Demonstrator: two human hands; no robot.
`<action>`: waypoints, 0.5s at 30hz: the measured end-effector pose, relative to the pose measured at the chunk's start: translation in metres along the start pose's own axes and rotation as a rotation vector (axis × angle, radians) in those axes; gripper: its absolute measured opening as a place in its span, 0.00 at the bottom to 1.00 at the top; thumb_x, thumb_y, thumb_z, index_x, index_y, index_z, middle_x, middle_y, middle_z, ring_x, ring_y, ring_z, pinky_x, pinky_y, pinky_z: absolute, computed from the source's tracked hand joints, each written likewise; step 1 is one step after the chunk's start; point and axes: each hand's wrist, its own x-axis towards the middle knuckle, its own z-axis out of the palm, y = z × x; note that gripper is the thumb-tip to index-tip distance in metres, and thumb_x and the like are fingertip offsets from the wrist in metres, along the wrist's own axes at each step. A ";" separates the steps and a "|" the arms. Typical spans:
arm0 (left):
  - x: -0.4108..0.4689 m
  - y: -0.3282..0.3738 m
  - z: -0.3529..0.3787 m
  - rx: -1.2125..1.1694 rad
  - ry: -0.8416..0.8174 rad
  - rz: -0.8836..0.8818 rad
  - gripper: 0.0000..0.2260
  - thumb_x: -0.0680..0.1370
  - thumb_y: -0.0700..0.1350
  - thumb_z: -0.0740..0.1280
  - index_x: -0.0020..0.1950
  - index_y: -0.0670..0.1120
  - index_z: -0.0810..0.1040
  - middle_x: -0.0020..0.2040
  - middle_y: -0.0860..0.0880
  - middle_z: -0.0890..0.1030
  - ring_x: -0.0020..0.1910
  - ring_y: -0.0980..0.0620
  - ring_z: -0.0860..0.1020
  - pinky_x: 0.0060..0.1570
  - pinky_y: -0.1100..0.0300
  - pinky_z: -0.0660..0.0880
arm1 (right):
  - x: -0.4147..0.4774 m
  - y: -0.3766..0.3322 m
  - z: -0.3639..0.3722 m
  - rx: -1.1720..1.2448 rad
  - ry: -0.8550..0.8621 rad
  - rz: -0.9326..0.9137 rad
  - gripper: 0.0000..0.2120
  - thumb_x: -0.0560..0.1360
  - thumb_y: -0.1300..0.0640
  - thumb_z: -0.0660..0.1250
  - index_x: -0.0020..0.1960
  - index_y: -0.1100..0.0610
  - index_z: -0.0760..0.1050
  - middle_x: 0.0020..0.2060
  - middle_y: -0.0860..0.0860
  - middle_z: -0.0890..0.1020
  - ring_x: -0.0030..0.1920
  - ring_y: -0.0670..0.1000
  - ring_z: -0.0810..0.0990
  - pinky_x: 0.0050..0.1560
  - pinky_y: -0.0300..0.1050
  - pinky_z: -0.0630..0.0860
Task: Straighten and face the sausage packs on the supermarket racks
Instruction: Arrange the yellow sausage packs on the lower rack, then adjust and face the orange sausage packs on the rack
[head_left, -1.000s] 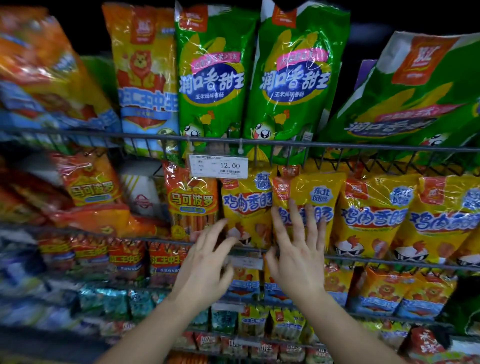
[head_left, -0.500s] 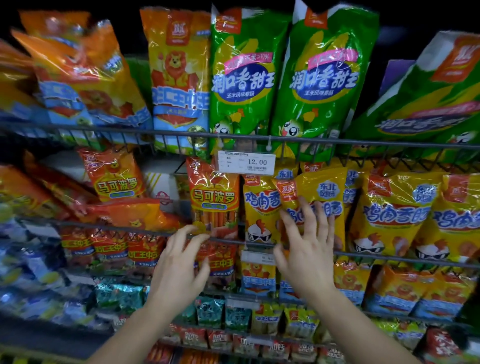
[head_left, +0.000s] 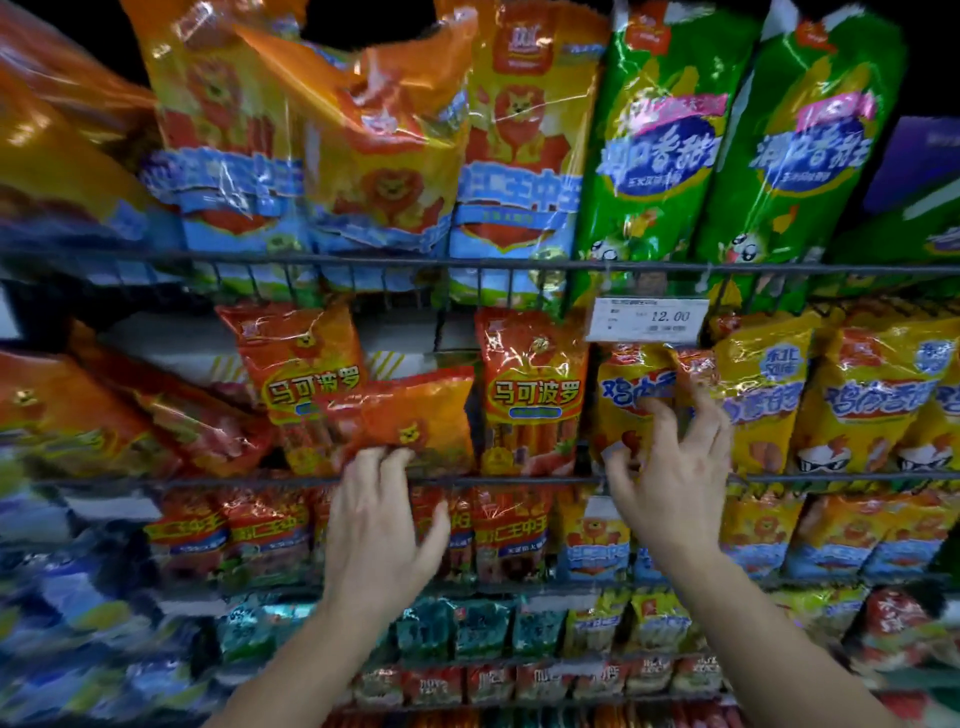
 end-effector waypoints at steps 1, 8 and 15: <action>0.005 0.000 -0.001 -0.015 -0.019 0.003 0.26 0.75 0.56 0.67 0.67 0.42 0.69 0.60 0.45 0.69 0.60 0.43 0.71 0.57 0.47 0.75 | -0.006 -0.011 0.002 0.003 -0.010 -0.012 0.22 0.72 0.55 0.67 0.63 0.62 0.74 0.68 0.65 0.67 0.67 0.69 0.65 0.63 0.69 0.68; 0.057 -0.011 -0.003 0.094 -0.032 0.113 0.30 0.73 0.58 0.68 0.72 0.46 0.70 0.73 0.42 0.60 0.71 0.33 0.60 0.66 0.33 0.65 | -0.015 -0.075 0.014 0.056 -0.155 -0.151 0.26 0.71 0.52 0.66 0.68 0.58 0.70 0.70 0.62 0.67 0.70 0.67 0.65 0.63 0.67 0.71; 0.082 0.000 0.016 0.033 -0.103 0.013 0.42 0.74 0.61 0.66 0.80 0.52 0.45 0.80 0.46 0.42 0.77 0.32 0.43 0.70 0.32 0.60 | 0.000 -0.101 0.034 0.036 -0.317 -0.079 0.37 0.73 0.45 0.63 0.79 0.44 0.53 0.78 0.55 0.54 0.77 0.65 0.52 0.67 0.72 0.65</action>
